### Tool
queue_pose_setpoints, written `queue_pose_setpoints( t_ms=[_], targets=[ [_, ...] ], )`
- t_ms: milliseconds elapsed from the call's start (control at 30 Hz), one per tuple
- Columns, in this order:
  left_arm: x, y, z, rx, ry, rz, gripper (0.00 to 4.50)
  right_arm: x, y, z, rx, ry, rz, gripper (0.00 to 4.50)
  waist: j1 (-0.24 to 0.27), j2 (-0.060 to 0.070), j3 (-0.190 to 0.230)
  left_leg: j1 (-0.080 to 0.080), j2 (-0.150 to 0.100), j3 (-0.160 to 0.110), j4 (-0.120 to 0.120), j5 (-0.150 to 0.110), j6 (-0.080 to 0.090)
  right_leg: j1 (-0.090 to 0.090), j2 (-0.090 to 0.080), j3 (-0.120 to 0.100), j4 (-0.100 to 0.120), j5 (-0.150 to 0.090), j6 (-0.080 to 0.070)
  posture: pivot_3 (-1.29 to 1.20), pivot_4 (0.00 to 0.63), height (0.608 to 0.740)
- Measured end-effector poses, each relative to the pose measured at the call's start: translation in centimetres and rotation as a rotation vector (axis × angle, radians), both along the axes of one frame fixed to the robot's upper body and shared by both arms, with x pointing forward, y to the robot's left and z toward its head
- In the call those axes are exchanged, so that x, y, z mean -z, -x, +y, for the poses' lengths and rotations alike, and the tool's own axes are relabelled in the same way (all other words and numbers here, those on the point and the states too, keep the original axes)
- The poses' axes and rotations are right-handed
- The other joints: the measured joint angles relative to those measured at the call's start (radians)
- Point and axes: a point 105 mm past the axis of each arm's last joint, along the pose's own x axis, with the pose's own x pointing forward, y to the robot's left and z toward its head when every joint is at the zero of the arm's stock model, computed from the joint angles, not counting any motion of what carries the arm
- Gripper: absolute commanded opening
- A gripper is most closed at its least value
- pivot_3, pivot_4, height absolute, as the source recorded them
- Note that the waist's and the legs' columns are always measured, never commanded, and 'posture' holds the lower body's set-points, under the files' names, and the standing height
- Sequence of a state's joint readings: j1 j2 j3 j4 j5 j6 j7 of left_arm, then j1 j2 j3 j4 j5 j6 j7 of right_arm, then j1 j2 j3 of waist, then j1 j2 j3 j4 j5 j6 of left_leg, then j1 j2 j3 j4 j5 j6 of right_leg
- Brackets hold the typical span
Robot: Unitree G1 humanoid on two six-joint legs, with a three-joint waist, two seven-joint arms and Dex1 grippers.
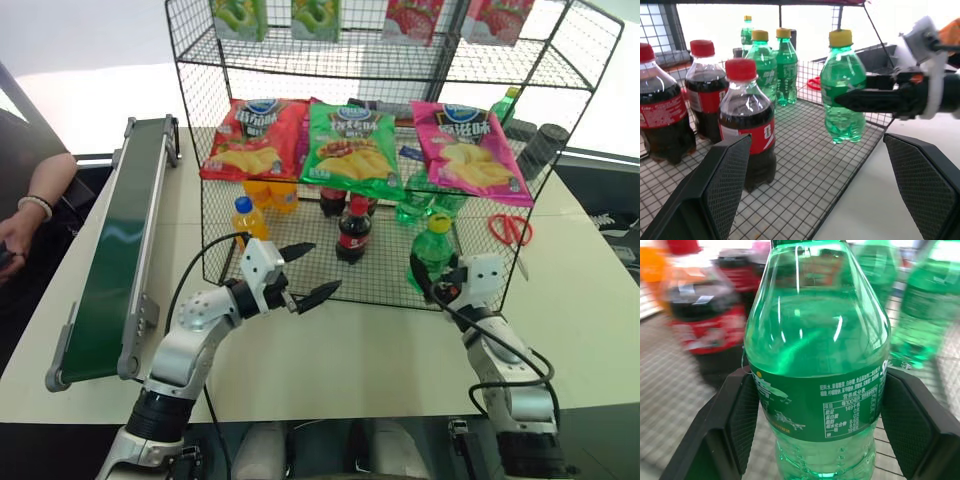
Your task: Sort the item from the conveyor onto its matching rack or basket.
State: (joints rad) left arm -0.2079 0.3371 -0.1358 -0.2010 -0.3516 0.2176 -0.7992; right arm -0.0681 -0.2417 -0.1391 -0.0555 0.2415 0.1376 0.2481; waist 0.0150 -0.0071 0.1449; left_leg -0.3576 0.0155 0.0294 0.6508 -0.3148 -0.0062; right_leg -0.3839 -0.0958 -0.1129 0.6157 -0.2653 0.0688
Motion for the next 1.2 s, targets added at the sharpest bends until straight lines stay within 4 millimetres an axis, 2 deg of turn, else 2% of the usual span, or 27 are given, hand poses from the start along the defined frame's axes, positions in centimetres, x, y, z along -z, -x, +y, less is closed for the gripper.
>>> queue_pose_setpoints(
  t_ms=[133, 367, 533, 633, 700, 933, 1200],
  targets=[
    [-0.6, 0.6, -0.4, 0.025, 0.007, -0.007, 4.45, 0.4, -1.7, -1.1, 0.063, -0.03, -0.005, 2.95, -0.003, 0.001, 0.0, 0.0, 0.0, 0.0, 0.0, 0.0, -0.001, 0.0, 0.0, 0.0, 0.0, 0.0, 0.0, 0.0, 0.15, 0.73],
    [-0.3, 0.9, -0.9, 0.036, 0.006, 0.009, 4.45, 0.8, -3.5, -1.1, 0.075, -0.028, -0.022, 2.95, -0.003, 0.002, 0.0, 0.0, 0.0, 0.0, 0.0, 0.001, -0.001, 0.0, 0.0, 0.0, 0.0, 0.0, 0.0, 0.0, 0.15, 0.73],
    [-0.2, 1.1, -1.2, 0.049, 0.003, 0.014, 4.45, 0.9, -3.9, -1.2, 0.074, -0.032, -0.03, 2.95, -0.004, 0.002, 0.0, 0.0, 0.0, 0.0, 0.0, 0.003, -0.005, 0.0, 0.0, 0.0, 0.0, 0.0, 0.0, 0.0, 0.15, 0.73],
    [-0.1, 1.1, -1.0, 0.048, -0.004, 0.016, 4.5, 0.9, -3.8, -1.3, 0.068, -0.037, -0.032, 4.44, -0.004, 0.003, 0.0, 0.0, 0.0, 0.0, 0.0, 0.002, -0.004, 0.0, 0.0, 0.0, 0.0, 0.0, 0.0, 0.0, 0.15, 0.73],
    [-0.1, 1.1, -1.0, 0.048, -0.004, 0.016, 4.5, 0.8, -3.8, -1.3, 0.061, -0.042, -0.034, 4.44, -0.003, 0.003, 0.0, 0.0, 0.0, 0.0, 0.0, 0.002, -0.004, 0.0, 0.0, 0.0, 0.0, 0.0, 0.0, 0.0, 0.15, 0.73],
    [0.0, 1.1, -1.1, 0.051, -0.005, 0.016, 4.5, 0.2, -2.1, -1.6, 0.061, 0.013, -0.06, 4.44, -0.002, 0.003, 0.0, 0.0, 0.0, 0.0, -0.001, 0.001, -0.002, 0.0, -0.001, 0.0, 0.0, 0.0, 0.0, 0.0, 0.15, 0.73],
    [0.1, 0.9, -0.6, 0.028, 0.004, 0.043, 4.5, -0.3, 2.8, -1.7, 0.005, 0.13, -0.009, 4.44, -0.003, 0.004, -0.001, 0.001, 0.0, 0.0, -0.001, 0.0, 0.0, 0.0, -0.001, 0.001, 0.0, 0.0, 0.0, 0.0, 0.15, 0.73]
  ],
)
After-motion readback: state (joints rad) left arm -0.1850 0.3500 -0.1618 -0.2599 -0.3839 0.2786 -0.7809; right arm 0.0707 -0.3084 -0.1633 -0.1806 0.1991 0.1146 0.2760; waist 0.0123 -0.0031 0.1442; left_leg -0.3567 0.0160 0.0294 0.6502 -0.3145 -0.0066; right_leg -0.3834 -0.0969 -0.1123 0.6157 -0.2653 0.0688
